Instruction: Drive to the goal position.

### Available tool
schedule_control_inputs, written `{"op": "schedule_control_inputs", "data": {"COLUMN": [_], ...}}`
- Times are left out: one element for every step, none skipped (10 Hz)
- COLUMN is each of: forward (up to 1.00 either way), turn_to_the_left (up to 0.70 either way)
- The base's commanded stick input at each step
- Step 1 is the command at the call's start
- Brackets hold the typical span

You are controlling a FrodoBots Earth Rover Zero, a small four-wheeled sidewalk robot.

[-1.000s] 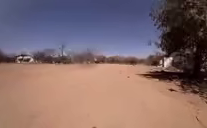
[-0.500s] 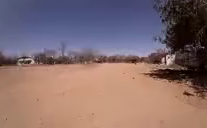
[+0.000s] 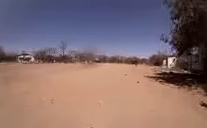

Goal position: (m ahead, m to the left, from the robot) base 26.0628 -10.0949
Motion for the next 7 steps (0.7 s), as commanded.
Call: {"op": "schedule_control_inputs", "data": {"forward": [1.0,1.0,1.0,1.0,1.0,1.0,1.0], "turn_to_the_left": [0.0,0.0,0.0,0.0,0.0,0.0,0.0]}}
